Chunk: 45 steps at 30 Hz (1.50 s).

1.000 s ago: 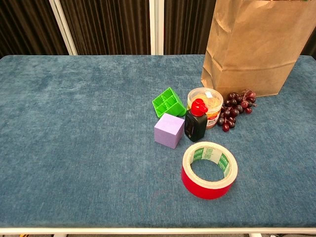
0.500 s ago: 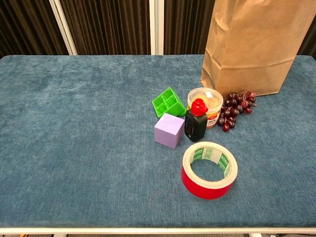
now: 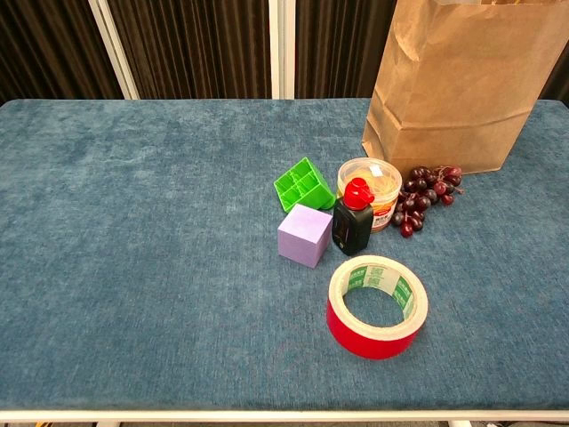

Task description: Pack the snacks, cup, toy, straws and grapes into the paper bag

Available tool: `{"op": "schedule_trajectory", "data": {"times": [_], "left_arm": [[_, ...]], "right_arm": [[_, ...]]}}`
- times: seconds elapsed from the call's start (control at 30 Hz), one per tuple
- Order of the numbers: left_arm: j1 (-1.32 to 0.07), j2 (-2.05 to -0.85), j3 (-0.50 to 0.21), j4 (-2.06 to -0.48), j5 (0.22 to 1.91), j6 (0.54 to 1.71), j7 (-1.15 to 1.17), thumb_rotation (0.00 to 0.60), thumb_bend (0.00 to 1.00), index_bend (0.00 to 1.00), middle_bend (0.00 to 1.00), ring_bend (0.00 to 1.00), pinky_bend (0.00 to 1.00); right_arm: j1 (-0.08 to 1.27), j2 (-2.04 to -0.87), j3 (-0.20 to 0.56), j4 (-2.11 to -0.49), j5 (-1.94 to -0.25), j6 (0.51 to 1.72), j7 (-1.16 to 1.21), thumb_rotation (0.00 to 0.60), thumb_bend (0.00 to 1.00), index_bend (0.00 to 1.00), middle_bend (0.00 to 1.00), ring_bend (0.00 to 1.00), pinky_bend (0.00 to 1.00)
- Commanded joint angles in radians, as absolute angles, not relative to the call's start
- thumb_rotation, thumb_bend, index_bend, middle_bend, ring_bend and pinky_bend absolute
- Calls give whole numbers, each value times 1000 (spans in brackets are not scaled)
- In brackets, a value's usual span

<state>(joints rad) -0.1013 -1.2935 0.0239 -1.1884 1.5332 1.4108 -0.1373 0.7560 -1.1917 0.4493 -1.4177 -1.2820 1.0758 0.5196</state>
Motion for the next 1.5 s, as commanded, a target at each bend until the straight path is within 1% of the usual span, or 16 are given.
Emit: {"op": "schedule_trajectory", "data": {"times": [0.03, 0.2, 0.3, 0.4, 0.43, 0.57, 0.73, 0.83, 1.1, 1.2, 1.3, 1.4, 1.5], "left_arm": [[-100, -1290, 23, -1197, 1533, 1415, -133, 600, 57, 70, 39, 0, 115], [-100, -1286, 22, -1209, 1534, 1419, -125, 600, 57, 70, 39, 0, 115], [-100, -1286, 23, -1214, 1535, 1419, -121, 600, 57, 70, 39, 0, 115], [-99, -1286, 24, -1219, 1535, 1419, -117, 600, 56, 70, 39, 0, 115], [-98, -1286, 26, -1219, 1535, 1419, -115, 600, 57, 70, 39, 0, 115], [-97, -1285, 26, -1221, 1534, 1419, -114, 600, 57, 70, 39, 0, 115], [-94, -1287, 26, -1216, 1530, 1418, -117, 600, 56, 70, 39, 0, 115], [-93, -1291, 27, -1209, 1529, 1415, -123, 600, 57, 70, 39, 0, 115], [-90, -1303, 29, -1186, 1527, 1414, -137, 600, 57, 70, 39, 0, 115], [-88, -1302, 27, -1181, 1525, 1416, -143, 600, 56, 70, 39, 0, 115], [-85, -1301, 26, -1176, 1521, 1419, -148, 600, 56, 70, 39, 0, 115], [-81, -1300, 25, -1171, 1519, 1421, -153, 600, 57, 70, 39, 0, 115], [-79, -1301, 26, -1164, 1518, 1420, -158, 600, 57, 70, 39, 0, 115]], "right_arm": [[753, -1139, 474, -1546, -1325, 1130, 479, 600, 0, 214, 320, 129, 114], [742, -1089, 471, -1719, -1396, 1184, 406, 600, 0, 228, 326, 134, 122], [733, -1072, 444, -1806, -1459, 1207, 345, 600, 0, 234, 330, 138, 126], [722, -1063, 395, -1860, -1529, 1210, 287, 600, 0, 244, 334, 148, 135], [718, -1059, 368, -1872, -1553, 1199, 264, 600, 0, 253, 337, 158, 143], [710, -1025, 263, -1888, -1605, 1101, 173, 600, 0, 282, 337, 182, 176], [697, -1001, 157, -1847, -1635, 998, 20, 600, 8, 302, 341, 193, 189], [685, -996, 115, -1824, -1610, 947, -67, 600, 12, 303, 341, 194, 193], [662, -1064, 53, -1697, -1549, 885, -163, 600, 16, 305, 340, 199, 204], [662, -1108, 42, -1625, -1538, 873, -176, 600, 14, 309, 327, 175, 194], [664, -1155, 36, -1551, -1518, 857, -181, 600, 13, 267, 264, 118, 136], [666, -1194, 27, -1488, -1497, 831, -186, 600, 13, 176, 189, 62, 93], [665, -1235, 18, -1431, -1488, 821, -177, 600, 15, 155, 175, 50, 81]]}}
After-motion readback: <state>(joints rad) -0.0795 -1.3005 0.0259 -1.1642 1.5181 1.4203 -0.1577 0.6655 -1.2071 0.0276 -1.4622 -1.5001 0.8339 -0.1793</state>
